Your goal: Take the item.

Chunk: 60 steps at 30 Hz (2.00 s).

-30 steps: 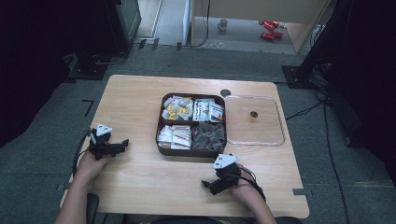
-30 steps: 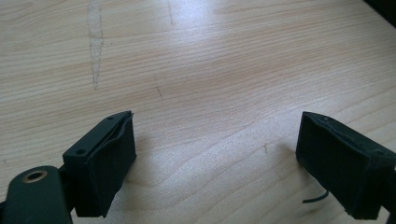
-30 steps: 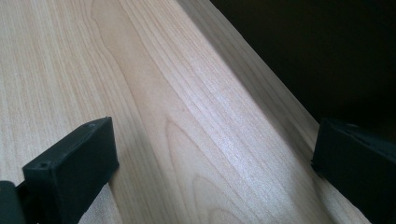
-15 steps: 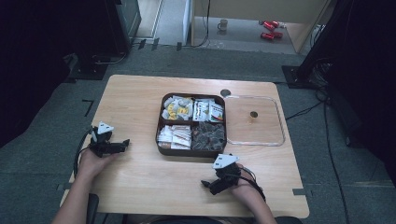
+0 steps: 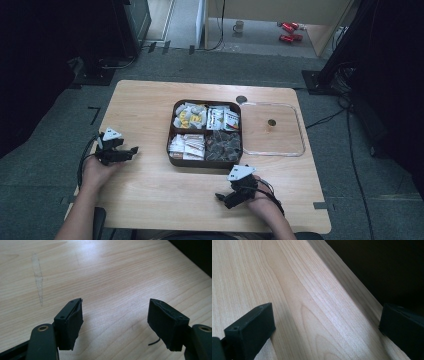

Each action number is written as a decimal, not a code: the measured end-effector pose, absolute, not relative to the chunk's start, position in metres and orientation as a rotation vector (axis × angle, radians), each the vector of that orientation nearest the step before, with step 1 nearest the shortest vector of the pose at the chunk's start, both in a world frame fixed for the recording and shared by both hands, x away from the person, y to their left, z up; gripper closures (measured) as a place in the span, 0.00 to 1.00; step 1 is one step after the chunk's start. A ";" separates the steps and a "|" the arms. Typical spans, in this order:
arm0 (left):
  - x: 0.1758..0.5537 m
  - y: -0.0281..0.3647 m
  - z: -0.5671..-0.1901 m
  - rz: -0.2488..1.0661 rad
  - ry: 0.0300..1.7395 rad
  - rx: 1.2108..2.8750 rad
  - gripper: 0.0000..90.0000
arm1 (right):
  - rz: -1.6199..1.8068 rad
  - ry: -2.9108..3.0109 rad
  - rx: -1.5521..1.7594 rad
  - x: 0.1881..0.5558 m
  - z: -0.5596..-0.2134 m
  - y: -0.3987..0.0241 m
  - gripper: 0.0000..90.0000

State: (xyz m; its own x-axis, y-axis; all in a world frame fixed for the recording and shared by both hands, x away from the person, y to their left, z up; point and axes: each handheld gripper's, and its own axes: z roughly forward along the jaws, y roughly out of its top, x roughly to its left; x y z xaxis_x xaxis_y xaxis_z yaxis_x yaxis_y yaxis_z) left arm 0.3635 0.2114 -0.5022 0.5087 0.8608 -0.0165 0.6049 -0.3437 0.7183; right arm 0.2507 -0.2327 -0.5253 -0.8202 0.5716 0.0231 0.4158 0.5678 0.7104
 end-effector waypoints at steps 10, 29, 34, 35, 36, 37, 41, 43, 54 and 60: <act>0.364 0.200 -0.493 0.388 1.116 2.096 0.41 | 1.094 2.595 0.824 0.251 -0.525 -0.232 0.00; 0.367 0.169 -0.465 0.286 0.960 2.092 0.47 | 1.092 2.596 0.824 0.251 -0.525 -0.232 0.00; 0.369 0.163 -0.461 0.255 0.942 2.074 0.48 | 1.093 2.595 0.824 0.251 -0.525 -0.232 0.00; 0.369 0.161 -0.459 0.252 0.936 2.066 0.48 | 1.093 2.594 0.824 0.251 -0.525 -0.232 0.00; 0.369 0.161 -0.459 0.252 0.936 2.066 0.48 | 1.093 2.593 0.826 0.251 -0.525 -0.232 0.00; 0.369 0.161 -0.458 0.252 0.931 2.065 0.48 | 1.093 2.593 0.826 0.251 -0.525 -0.232 0.00; 0.371 0.156 -0.454 0.256 0.914 2.065 0.52 | 1.092 2.592 0.827 0.251 -0.525 -0.232 0.00; 0.373 0.152 -0.454 0.247 0.903 2.069 0.51 | 1.092 2.590 0.828 0.251 -0.525 -0.232 0.00; 0.378 0.129 -0.449 0.227 0.845 2.097 0.49 | 1.091 2.590 0.830 0.251 -0.525 -0.232 0.00; 0.381 0.117 -0.446 0.196 0.819 2.101 0.51 | 1.091 2.590 0.830 0.251 -0.525 -0.232 0.00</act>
State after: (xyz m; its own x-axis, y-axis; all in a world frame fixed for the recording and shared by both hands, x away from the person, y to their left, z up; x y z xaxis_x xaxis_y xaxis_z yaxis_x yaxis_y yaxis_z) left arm 0.3814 0.1173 -0.4463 0.7731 0.6171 -0.1466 0.4836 -0.4238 0.7659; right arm 0.2507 -0.2324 -0.5254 -0.8190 0.5733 0.0228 0.4168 0.5673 0.7102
